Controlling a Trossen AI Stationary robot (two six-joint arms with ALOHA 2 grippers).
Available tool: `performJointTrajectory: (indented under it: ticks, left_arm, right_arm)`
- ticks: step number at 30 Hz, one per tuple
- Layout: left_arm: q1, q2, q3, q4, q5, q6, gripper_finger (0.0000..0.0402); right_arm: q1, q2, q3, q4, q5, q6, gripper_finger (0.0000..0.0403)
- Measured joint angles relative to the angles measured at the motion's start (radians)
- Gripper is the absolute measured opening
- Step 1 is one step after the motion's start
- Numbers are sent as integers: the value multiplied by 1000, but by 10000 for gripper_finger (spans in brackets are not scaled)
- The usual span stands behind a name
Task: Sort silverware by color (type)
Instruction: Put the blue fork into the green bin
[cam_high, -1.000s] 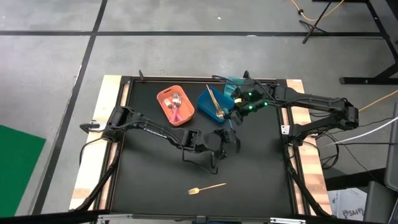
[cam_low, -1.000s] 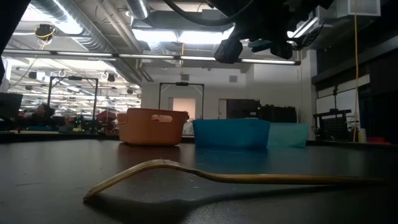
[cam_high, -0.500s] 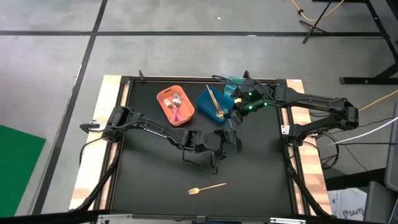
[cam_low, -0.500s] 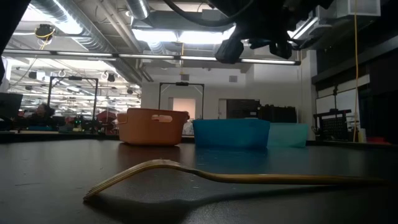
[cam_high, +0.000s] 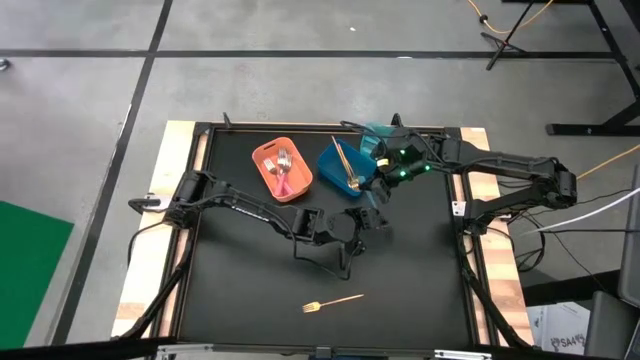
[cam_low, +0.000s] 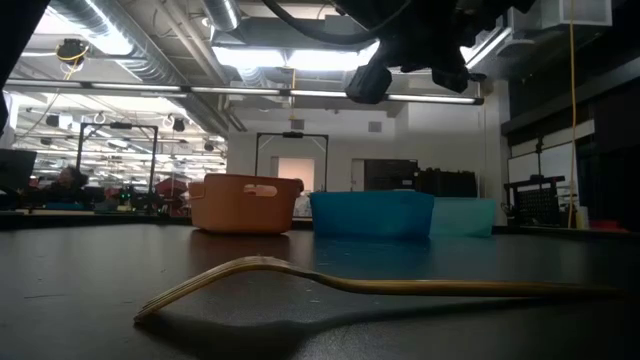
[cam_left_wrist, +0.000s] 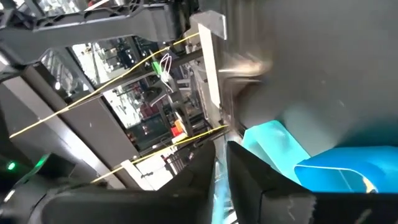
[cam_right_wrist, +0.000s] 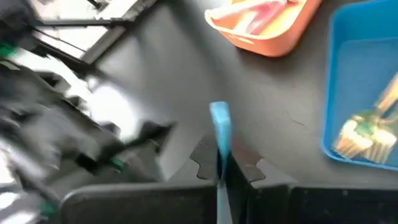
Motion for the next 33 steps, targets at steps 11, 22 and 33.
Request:
performJointTrajectory:
  ticks: [11, 22, 33]
  left_arm:
    - [0, 0, 0, 1, -3, -51, 54]
    - [0, 0, 0, -24, -58, -269, 51]
    - [34, 0, 0, -162, -39, -645, 51]
  right_arm:
    - [-1, 0, -2, -4, 27, -17, 0]
    - [-80, -1, 51, -84, 37, -126, 0]
    - [-293, -1, 94, -109, 125, -442, 0]
